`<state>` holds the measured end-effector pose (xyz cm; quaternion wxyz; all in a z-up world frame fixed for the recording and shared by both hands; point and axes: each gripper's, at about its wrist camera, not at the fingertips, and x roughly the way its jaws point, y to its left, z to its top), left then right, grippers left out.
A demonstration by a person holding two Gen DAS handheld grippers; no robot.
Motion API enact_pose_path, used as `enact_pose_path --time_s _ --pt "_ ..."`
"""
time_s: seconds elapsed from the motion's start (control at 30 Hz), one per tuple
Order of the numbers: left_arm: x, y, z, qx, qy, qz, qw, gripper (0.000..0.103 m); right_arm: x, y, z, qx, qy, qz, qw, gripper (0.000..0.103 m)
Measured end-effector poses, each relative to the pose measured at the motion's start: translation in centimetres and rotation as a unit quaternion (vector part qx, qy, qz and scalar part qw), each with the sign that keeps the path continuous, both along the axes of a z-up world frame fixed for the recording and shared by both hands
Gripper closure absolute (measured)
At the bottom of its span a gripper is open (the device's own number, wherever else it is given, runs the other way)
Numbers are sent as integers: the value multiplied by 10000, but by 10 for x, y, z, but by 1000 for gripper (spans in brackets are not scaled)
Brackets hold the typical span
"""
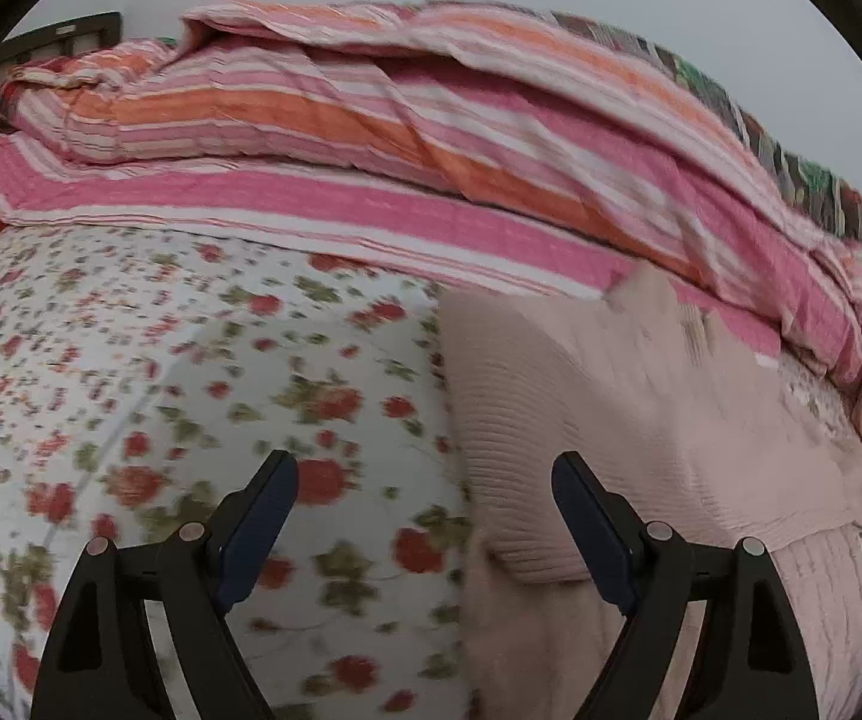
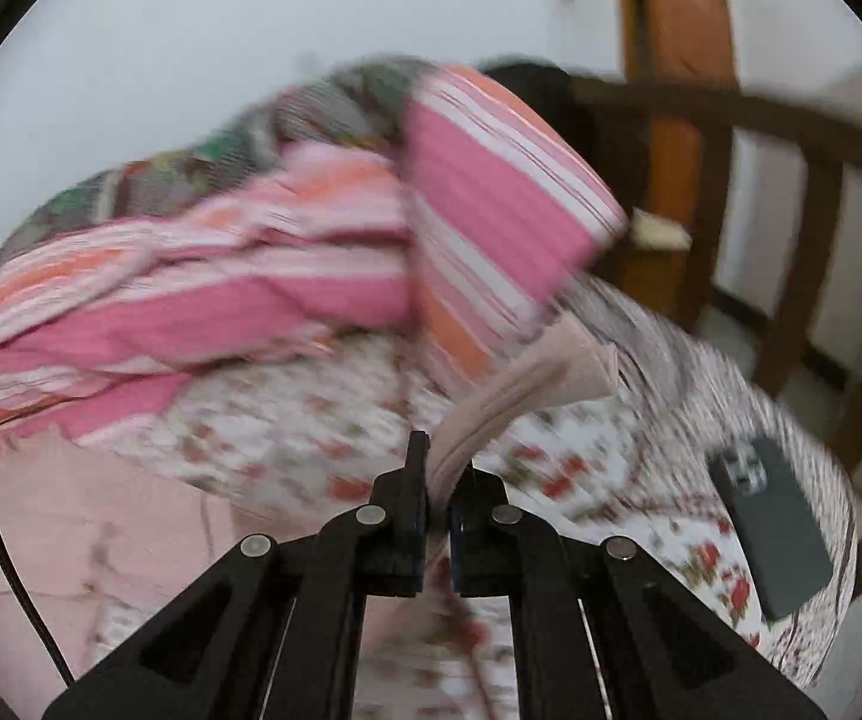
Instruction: Fold small clothes
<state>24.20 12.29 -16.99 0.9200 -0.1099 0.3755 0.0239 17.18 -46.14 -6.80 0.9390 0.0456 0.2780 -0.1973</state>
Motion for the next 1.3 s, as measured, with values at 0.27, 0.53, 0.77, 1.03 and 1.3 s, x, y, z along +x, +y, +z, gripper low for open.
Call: enact_pose_path --time_s 0.27,0.53,0.77,1.03,1.3 --pt "-20 45 11 -160 -155 326 9992 17 46 194 46 -275 -240 1572 9869 97" --pt "-29 75 20 164 -317 645 9973 17 95 377 4 123 202 3035 9525 97" --pt "-26 65 19 158 -323 278 9990 17 114 440 -80 934 1397 3932 9040 68" --pt "-18 41 16 -369 -286 -204 9987 19 90 347 -69 1180 1109 3559 9204 57" --pt "-4 -4 12 -605 -348 -726 9949 22 60 211 -74 847 897 2458 9614 51"
